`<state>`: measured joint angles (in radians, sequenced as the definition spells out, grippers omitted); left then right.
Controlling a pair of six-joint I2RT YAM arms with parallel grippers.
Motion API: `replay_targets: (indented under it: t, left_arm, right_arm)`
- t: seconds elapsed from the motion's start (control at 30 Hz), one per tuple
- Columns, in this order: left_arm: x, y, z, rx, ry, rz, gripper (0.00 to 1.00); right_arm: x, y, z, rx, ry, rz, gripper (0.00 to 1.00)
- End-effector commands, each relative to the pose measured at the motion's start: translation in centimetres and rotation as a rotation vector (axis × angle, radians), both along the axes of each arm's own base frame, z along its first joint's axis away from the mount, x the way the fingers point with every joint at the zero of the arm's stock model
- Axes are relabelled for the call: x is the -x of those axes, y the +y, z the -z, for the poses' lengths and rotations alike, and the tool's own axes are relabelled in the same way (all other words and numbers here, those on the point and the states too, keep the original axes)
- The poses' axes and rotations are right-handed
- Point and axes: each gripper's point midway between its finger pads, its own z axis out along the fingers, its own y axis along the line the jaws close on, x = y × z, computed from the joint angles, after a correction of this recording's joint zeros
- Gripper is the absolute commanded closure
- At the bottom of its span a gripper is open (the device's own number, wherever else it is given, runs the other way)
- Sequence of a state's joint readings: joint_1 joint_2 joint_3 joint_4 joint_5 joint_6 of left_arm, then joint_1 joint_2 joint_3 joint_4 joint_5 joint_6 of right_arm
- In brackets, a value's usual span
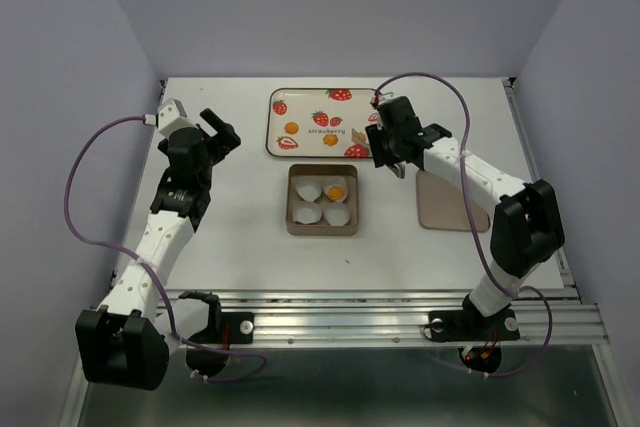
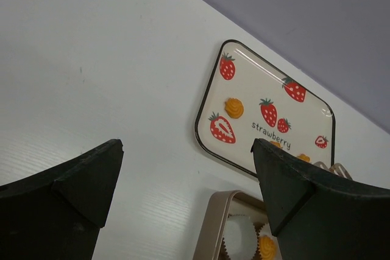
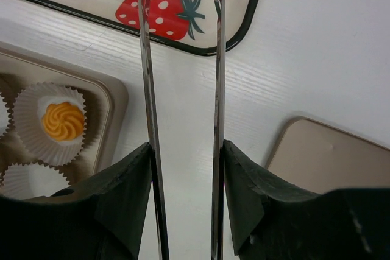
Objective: Pack the cookies
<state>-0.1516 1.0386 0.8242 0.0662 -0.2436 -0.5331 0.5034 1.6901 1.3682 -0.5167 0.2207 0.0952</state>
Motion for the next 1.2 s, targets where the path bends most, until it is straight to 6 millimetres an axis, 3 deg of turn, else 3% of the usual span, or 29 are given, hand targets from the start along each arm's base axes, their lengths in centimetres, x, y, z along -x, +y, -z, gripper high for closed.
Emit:
replay_targets:
  t: [0.0, 0.67, 1.17]
  left_arm:
    - [-0.2, 0.0, -1.6, -0.002, -0.045, -0.007, 0.01]
    - [-0.5, 0.5, -1.4, -0.015, -0.030, -0.036, 0.01]
    - [-0.8, 1.0, -0.8, -0.033, -0.006, -0.061, 0.01]
  right_arm:
    - [-2.0, 0.8, -2.8, -0.052, -0.076, -0.034, 0.47]
    - [-3.4, 1.2, 0.1, -0.015, -0.030, -0.026, 0.44]
    - [-3.9, 0.6, 1.5, 0.002, -0.010, 0.011, 0.50]
